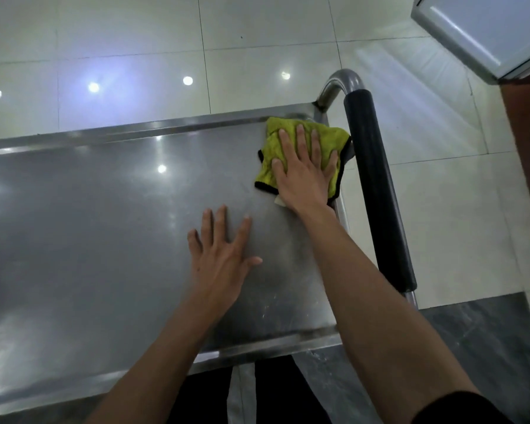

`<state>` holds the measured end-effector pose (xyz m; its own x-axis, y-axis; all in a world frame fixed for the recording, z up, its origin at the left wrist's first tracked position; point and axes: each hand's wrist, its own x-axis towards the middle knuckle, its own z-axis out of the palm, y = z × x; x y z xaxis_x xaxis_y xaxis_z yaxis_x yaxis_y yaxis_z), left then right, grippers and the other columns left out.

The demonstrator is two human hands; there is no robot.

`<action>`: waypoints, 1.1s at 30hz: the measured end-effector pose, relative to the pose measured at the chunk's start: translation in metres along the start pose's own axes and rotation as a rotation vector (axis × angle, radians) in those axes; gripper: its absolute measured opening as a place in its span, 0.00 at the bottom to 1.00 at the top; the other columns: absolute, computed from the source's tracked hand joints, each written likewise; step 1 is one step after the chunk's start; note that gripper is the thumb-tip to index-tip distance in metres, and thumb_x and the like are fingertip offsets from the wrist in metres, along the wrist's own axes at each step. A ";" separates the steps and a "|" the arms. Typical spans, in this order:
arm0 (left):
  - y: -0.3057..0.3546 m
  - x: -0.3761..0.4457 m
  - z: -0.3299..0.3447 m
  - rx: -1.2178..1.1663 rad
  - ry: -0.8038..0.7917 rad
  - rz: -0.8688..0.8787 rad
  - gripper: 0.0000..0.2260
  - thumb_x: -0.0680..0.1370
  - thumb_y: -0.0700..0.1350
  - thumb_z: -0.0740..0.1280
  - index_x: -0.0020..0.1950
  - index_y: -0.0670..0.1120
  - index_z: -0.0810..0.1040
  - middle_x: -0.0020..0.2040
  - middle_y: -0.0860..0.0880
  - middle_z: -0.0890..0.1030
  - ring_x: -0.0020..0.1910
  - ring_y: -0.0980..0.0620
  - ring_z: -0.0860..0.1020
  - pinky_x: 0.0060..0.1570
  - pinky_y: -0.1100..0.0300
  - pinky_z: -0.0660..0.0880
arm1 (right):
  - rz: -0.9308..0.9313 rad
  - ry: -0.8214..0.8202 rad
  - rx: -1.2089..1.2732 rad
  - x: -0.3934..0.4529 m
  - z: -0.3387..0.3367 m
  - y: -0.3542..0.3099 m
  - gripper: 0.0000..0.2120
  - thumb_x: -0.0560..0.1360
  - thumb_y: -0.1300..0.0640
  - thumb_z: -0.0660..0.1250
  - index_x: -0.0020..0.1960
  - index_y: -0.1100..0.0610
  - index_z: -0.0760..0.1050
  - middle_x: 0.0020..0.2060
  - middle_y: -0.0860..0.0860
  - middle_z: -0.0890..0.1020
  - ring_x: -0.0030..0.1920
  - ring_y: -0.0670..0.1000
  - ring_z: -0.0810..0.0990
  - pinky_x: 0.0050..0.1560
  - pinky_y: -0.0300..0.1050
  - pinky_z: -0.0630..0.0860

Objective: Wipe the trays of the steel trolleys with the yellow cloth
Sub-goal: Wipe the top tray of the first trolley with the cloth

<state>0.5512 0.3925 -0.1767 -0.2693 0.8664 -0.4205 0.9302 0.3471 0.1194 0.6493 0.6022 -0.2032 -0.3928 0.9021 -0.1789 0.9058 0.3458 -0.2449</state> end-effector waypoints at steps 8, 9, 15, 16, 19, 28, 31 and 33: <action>-0.006 0.005 -0.001 -0.024 0.013 -0.008 0.36 0.77 0.71 0.54 0.81 0.62 0.44 0.82 0.47 0.41 0.80 0.41 0.37 0.73 0.31 0.44 | -0.051 0.005 -0.036 0.050 -0.003 -0.007 0.30 0.81 0.38 0.45 0.80 0.40 0.42 0.81 0.46 0.43 0.81 0.53 0.40 0.73 0.66 0.35; -0.008 0.005 -0.001 -0.033 0.019 -0.006 0.36 0.77 0.72 0.55 0.81 0.63 0.45 0.82 0.48 0.42 0.80 0.42 0.38 0.72 0.28 0.44 | -0.058 0.002 -0.042 0.047 -0.003 -0.006 0.30 0.81 0.38 0.45 0.80 0.40 0.42 0.81 0.46 0.43 0.81 0.53 0.40 0.73 0.65 0.34; -0.011 0.006 -0.001 -0.033 0.088 0.002 0.37 0.74 0.73 0.59 0.80 0.64 0.54 0.82 0.47 0.50 0.80 0.42 0.47 0.68 0.24 0.52 | -0.070 -0.017 -0.038 -0.004 0.002 0.000 0.29 0.81 0.39 0.45 0.81 0.40 0.44 0.81 0.46 0.45 0.81 0.53 0.40 0.73 0.67 0.34; -0.011 0.006 -0.003 -0.025 0.096 0.005 0.36 0.74 0.73 0.60 0.79 0.63 0.56 0.82 0.47 0.52 0.80 0.41 0.49 0.68 0.24 0.54 | -0.075 -0.022 -0.030 -0.017 0.003 0.001 0.29 0.81 0.39 0.45 0.81 0.40 0.44 0.81 0.46 0.45 0.81 0.53 0.40 0.74 0.67 0.34; -0.013 0.010 -0.011 0.018 0.110 0.016 0.31 0.76 0.69 0.62 0.77 0.64 0.61 0.79 0.46 0.58 0.76 0.40 0.55 0.66 0.26 0.58 | -0.087 -0.034 -0.021 -0.059 0.008 0.009 0.29 0.81 0.38 0.45 0.80 0.40 0.43 0.81 0.46 0.45 0.80 0.53 0.39 0.74 0.67 0.35; -0.013 0.031 -0.037 -0.050 0.084 0.022 0.29 0.73 0.62 0.72 0.72 0.58 0.71 0.72 0.46 0.64 0.74 0.39 0.58 0.63 0.31 0.67 | -0.080 -0.009 0.021 -0.208 0.032 0.035 0.30 0.82 0.39 0.50 0.81 0.40 0.44 0.82 0.47 0.45 0.81 0.53 0.40 0.75 0.67 0.37; -0.017 0.034 -0.040 -0.030 0.090 0.012 0.36 0.69 0.66 0.72 0.73 0.56 0.67 0.72 0.47 0.64 0.71 0.39 0.61 0.59 0.34 0.68 | -0.105 -0.015 -0.020 -0.251 0.037 0.044 0.30 0.82 0.38 0.49 0.81 0.42 0.46 0.82 0.49 0.47 0.81 0.55 0.43 0.75 0.71 0.44; -0.020 0.034 -0.040 -0.029 0.113 0.021 0.37 0.67 0.68 0.73 0.72 0.57 0.67 0.71 0.46 0.64 0.70 0.39 0.62 0.59 0.34 0.68 | -0.144 -0.017 -0.057 -0.275 0.039 0.048 0.30 0.82 0.39 0.50 0.82 0.45 0.48 0.82 0.51 0.49 0.81 0.57 0.45 0.74 0.72 0.47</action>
<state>0.5135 0.4290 -0.1577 -0.2776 0.9079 -0.3140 0.9289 0.3371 0.1536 0.7944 0.3609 -0.2030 -0.5217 0.8377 -0.1617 0.8471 0.4862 -0.2146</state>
